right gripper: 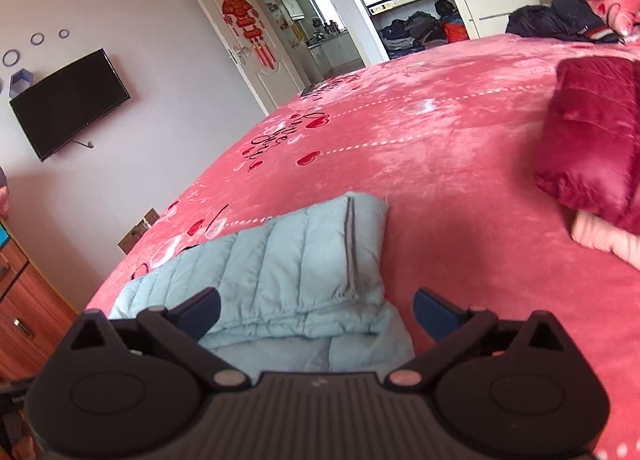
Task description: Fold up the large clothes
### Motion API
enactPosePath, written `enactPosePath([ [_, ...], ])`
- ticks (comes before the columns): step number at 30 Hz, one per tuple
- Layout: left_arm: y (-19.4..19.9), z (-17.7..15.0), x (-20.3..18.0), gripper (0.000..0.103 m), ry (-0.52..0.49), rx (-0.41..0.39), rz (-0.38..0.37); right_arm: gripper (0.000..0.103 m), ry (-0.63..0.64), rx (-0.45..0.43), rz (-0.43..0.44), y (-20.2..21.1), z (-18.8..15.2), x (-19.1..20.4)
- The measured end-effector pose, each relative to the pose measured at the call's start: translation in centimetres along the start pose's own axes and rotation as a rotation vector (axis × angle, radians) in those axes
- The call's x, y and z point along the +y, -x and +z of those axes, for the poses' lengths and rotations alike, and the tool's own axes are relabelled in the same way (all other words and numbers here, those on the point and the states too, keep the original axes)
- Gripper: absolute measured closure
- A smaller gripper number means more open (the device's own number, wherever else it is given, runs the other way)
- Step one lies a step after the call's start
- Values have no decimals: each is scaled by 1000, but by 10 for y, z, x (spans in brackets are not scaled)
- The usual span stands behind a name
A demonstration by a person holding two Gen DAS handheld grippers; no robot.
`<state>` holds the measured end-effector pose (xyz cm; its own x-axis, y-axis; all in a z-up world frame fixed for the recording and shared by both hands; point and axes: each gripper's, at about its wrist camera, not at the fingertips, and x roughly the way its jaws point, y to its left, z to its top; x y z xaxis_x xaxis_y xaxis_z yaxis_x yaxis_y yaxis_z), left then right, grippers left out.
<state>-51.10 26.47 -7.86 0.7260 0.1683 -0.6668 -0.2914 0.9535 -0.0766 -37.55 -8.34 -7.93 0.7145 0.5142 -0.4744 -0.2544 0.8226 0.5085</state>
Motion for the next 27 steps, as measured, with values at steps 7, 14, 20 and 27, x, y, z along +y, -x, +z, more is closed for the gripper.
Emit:
enactPosePath([
  [7,14,-25,31,8,108,108,-58,1,-10,127,-50,40,-47,-14],
  [14,13,-44,42,7,137,170,-118,1,-43,236,-85,65,-87,-25],
  [20,-3,-53,45,6,125,193,-116,1,-24,301,-96,72,-102,-20],
  [27,-28,-59,48,5,170,261,-136,1,-72,354,-85,67,-107,-26],
])
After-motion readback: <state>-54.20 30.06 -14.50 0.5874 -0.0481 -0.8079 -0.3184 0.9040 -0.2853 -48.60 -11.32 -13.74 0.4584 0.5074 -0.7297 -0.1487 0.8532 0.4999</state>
